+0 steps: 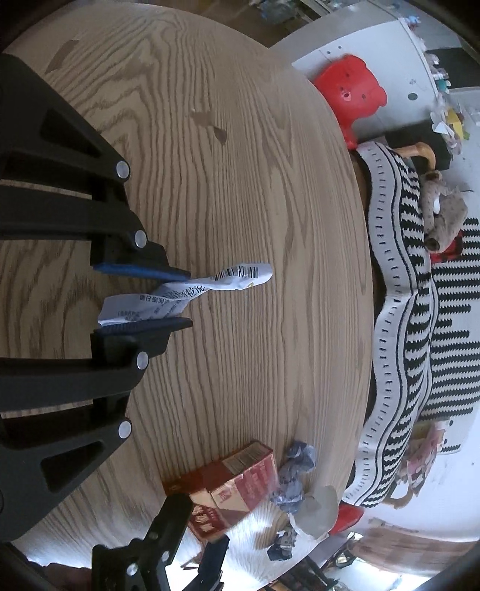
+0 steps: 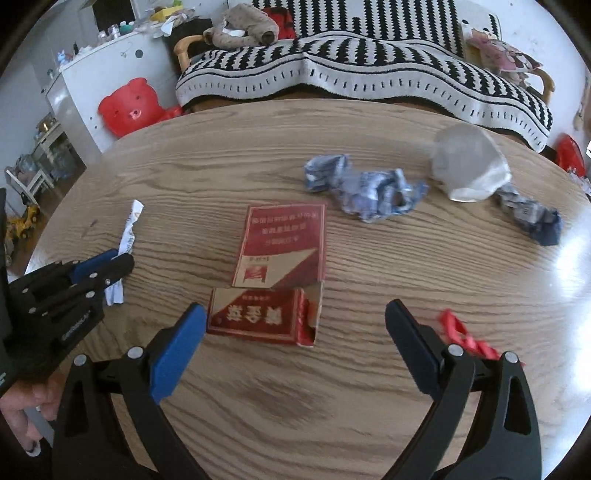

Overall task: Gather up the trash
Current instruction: 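Grasp the white receipt strip with the left tool while the right tool grasps the red cigarette box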

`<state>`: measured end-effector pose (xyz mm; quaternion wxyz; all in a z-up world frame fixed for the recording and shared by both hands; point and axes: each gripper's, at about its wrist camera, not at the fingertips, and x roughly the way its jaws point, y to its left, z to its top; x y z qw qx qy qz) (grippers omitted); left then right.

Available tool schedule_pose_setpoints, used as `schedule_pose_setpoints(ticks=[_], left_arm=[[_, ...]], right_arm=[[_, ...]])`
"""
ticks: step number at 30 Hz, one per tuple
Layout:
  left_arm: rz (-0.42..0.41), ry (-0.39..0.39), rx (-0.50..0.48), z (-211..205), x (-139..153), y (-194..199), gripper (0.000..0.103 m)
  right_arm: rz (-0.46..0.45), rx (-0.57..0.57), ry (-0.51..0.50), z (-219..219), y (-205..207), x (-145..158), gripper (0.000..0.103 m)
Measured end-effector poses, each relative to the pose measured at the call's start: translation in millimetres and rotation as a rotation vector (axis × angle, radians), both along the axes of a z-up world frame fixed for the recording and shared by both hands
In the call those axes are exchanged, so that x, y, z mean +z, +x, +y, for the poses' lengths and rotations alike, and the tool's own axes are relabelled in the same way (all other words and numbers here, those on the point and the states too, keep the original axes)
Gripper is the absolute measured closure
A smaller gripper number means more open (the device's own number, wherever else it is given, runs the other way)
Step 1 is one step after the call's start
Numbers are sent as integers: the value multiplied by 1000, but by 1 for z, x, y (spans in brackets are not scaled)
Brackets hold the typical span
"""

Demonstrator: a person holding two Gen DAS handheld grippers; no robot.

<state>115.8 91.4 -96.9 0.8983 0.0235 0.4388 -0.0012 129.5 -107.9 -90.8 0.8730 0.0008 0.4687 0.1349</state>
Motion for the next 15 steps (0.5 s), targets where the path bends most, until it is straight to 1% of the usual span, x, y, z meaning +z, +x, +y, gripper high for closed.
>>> schedule_pose_setpoints(ticks=[4,8,11,13,15], left_arm=[[-8,8,2,7,-1,-1,84],[-9,9,3,10,-1,0,84],[-8,6,4,11,0,1,84],[-8,7,4,12,0,2,84],[-7,5,4,12,0,2,84]], right_arm=[[7,16,-17,15,7,-8,7],[-41,47,-106,32,10,-13,7],[-57,59,-107,37,11,-15,7],[-63,61,-105,37,12,-15,11],[-72,57,-98,37,13,-14,24]])
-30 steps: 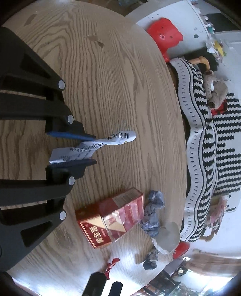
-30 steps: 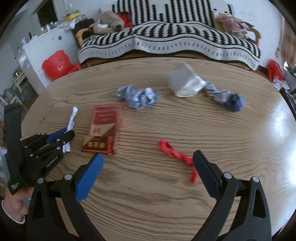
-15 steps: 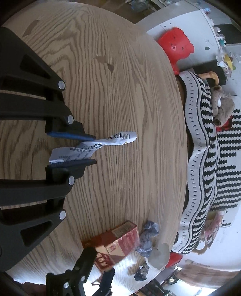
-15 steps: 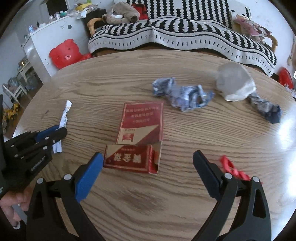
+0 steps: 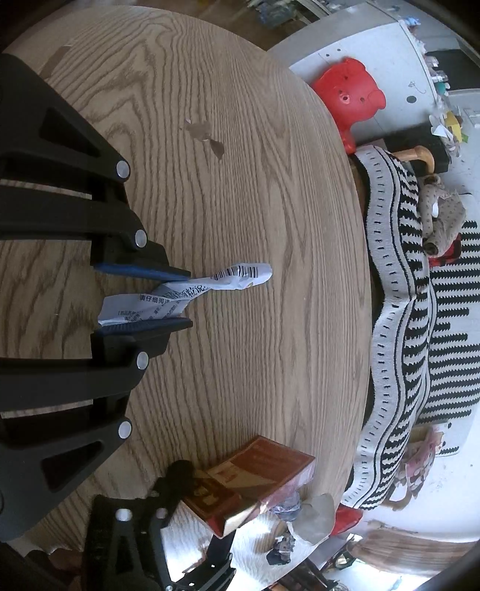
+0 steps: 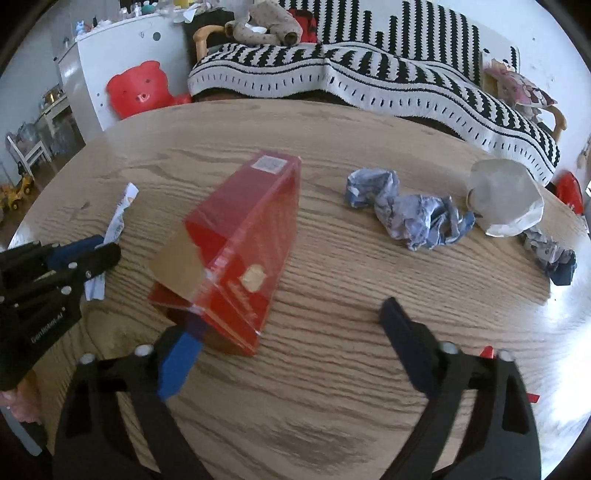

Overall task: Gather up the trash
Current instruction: 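Grasp the white receipt strip with the left tool while the right tool grasps the red cigarette box, then carry receipt and red box over the black bin and open both tools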

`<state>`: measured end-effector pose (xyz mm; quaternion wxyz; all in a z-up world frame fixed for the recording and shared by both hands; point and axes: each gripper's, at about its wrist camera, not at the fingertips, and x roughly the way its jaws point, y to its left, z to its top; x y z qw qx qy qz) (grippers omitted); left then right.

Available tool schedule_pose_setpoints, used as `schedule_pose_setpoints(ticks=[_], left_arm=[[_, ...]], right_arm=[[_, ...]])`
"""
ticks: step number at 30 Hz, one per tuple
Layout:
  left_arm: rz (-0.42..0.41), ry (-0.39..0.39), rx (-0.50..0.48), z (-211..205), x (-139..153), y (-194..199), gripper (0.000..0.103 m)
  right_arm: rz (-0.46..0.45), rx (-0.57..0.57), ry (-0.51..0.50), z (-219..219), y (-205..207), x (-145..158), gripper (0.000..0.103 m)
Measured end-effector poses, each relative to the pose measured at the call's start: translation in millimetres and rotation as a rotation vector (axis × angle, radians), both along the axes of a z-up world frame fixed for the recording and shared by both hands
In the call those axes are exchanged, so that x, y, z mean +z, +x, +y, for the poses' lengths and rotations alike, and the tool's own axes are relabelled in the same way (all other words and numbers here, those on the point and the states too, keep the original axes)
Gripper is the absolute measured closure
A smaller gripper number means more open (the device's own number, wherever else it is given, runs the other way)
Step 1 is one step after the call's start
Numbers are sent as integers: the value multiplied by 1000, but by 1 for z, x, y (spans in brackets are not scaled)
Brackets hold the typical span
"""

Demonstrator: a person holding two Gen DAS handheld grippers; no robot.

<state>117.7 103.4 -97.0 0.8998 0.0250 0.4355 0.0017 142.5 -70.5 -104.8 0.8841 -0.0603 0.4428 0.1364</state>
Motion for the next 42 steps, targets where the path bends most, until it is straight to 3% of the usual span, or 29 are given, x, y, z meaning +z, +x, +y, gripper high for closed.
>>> schedule_pose_setpoints(ticks=[4,6,7,10,21,29,42], left_arm=[[1,2,1,0,0,1,83],[2,1,3,0,0,1,83],[2,2,4,0,0,0,83],[4,2,8,2,-1,3,83],[6,-1,24,-2,2,2,84],[-29,9,-14,-27,15,-3,84],[-74,-25,-127,-111,45,-16,84]], right_arm=[[-11,-4,21,-1,0,5,47],[-12,-1,29,-2,0,7,78],[-5,0,44,-4,1,8,79],[23,-15,99,-11,2,10,80],[-14,-19,93,-17,-7,23,80],[-43,-48,96,-39,-20,40,80],[-119,-177,86,-144,-72,83,80]])
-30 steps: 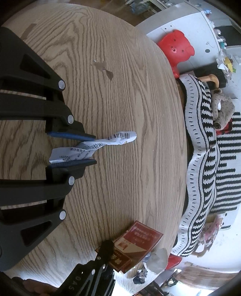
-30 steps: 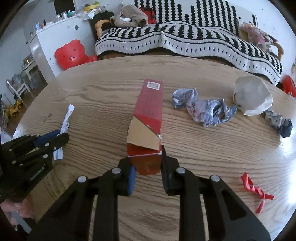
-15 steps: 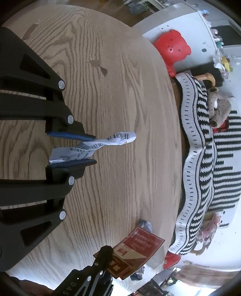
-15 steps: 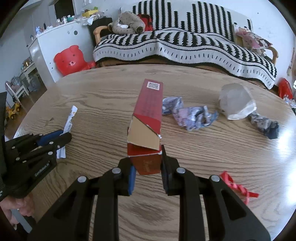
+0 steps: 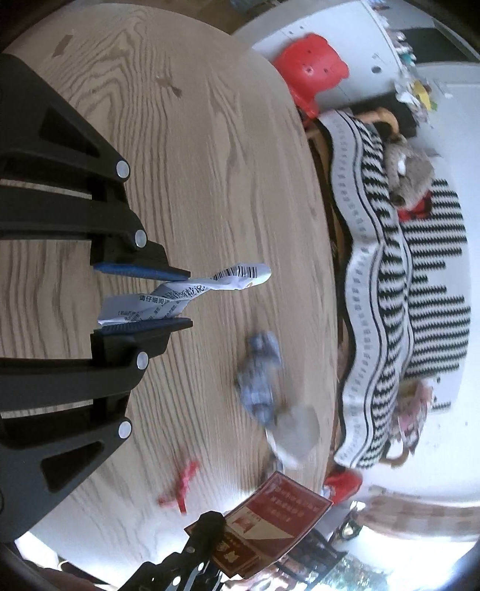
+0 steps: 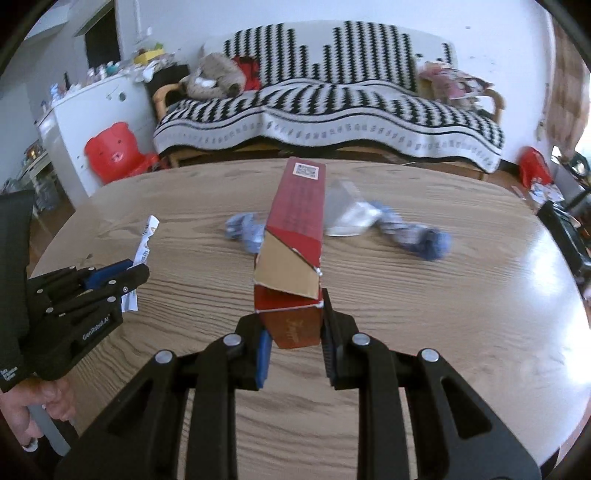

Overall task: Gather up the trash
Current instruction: 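Carry receipt and red box over the black bin and open both tools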

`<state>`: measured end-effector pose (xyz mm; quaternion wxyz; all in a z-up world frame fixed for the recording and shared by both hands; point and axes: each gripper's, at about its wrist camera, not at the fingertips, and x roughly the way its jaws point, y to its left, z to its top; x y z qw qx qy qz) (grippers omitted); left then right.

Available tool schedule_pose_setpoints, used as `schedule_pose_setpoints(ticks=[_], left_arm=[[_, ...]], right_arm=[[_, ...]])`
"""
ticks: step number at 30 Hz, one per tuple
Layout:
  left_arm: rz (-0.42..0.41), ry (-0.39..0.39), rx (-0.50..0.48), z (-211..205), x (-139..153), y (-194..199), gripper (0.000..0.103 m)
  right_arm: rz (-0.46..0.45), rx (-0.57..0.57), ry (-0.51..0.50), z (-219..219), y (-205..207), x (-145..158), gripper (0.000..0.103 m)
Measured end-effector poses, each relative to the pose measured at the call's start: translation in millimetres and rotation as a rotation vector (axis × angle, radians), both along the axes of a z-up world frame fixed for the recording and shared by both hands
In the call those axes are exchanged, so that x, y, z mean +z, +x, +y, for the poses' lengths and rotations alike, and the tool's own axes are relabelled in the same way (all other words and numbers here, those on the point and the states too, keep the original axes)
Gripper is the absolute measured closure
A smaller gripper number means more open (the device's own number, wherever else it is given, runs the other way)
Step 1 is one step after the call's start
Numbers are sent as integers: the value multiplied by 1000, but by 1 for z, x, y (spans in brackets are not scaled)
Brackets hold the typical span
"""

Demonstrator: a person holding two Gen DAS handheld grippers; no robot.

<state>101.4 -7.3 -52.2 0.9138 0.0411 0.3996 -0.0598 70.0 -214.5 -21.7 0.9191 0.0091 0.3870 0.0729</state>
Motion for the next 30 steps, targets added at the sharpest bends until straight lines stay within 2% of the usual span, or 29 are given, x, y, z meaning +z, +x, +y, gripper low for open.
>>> schedule_pose_setpoints(ticks=[8,17,26,30], left_arm=[[-24,-48,-166,-99,16,-23,84],[0,-75,-365,-215,7,-57,84],[13,-150,-612,-337,1,-112,84],[45,-168,-723,-392,-12,-142,84]], right_arm=[[-27,-152,-10,-103,-56,21,80],[-31,-380,26,-230,-128,27,80],[-3,-612,53,-338,-220,7,80],[26,-718,71,-387,-269,-10,80]])
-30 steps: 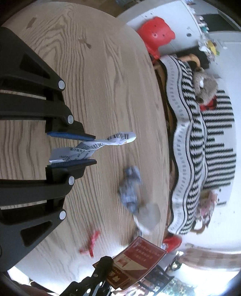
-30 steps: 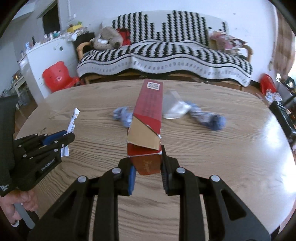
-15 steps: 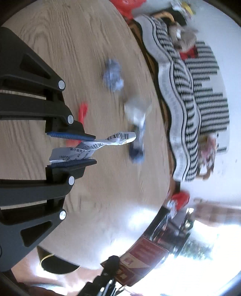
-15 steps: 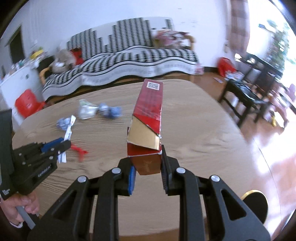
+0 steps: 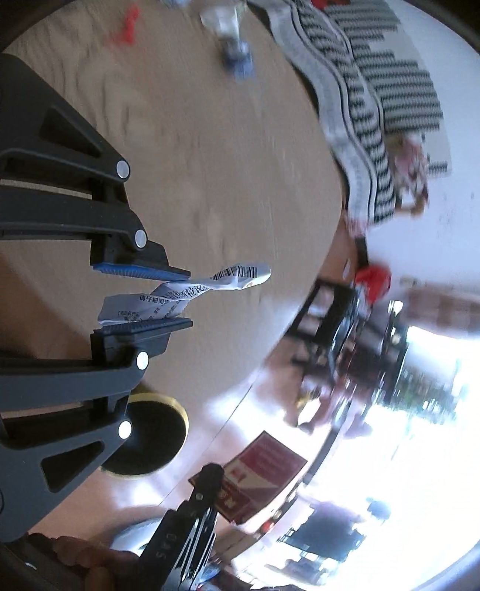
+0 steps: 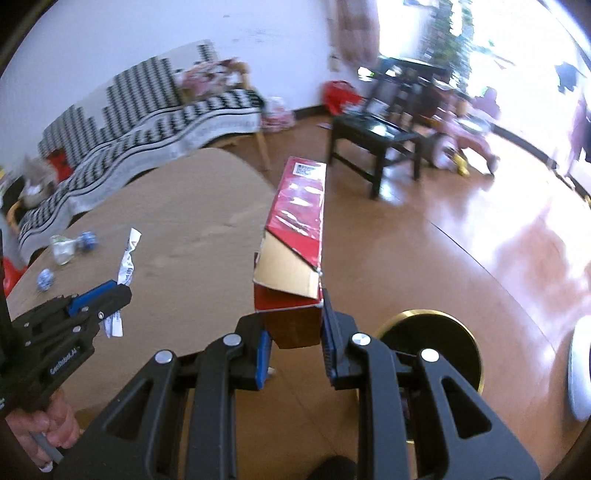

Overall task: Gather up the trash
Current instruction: 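Carry receipt and red box over the black bin and open both tools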

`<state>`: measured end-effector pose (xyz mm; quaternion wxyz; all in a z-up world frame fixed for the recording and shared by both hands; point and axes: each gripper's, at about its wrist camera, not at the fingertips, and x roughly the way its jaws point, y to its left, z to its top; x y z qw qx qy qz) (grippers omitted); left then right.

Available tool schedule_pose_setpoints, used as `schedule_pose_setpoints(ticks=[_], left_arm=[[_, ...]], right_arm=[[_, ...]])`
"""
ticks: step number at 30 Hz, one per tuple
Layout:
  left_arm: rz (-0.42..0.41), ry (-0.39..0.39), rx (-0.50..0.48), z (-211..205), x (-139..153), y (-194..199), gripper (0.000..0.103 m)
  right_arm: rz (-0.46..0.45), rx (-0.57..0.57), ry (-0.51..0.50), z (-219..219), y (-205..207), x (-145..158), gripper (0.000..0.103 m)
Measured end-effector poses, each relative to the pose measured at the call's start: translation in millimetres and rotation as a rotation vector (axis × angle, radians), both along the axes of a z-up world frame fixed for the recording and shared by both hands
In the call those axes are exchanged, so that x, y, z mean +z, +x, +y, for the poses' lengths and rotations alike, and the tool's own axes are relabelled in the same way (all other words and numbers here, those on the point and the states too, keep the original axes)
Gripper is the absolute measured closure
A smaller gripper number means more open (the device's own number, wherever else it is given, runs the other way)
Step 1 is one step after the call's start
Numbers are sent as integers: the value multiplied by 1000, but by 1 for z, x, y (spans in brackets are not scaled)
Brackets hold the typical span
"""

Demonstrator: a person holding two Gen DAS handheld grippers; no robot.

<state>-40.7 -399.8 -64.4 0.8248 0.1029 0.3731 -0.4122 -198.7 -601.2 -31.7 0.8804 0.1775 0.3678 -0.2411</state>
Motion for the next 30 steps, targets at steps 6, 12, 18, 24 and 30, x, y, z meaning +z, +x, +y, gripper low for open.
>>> schedule_pose_setpoints(ticks=[6,12,18,24,30], left_arm=[[58,20,-102,-68,-24,-32,83],[151,49,-213,-133,-59,-65,84],[288,80,-313,-170,-96,-86,83],[346,97,-363,-191,-116,-99,83],[359,103,-374,-196,-122,-103,83]], right_arm=[[71,-149,74,-63,-59,-37,80],[176,-272,211,-113,-100,-80,80],[219,-328,344,-143,-122,-111,80],[220,-327,363,-149,-121,-114,80],[225,-319,369,-152,-114,-116,80]])
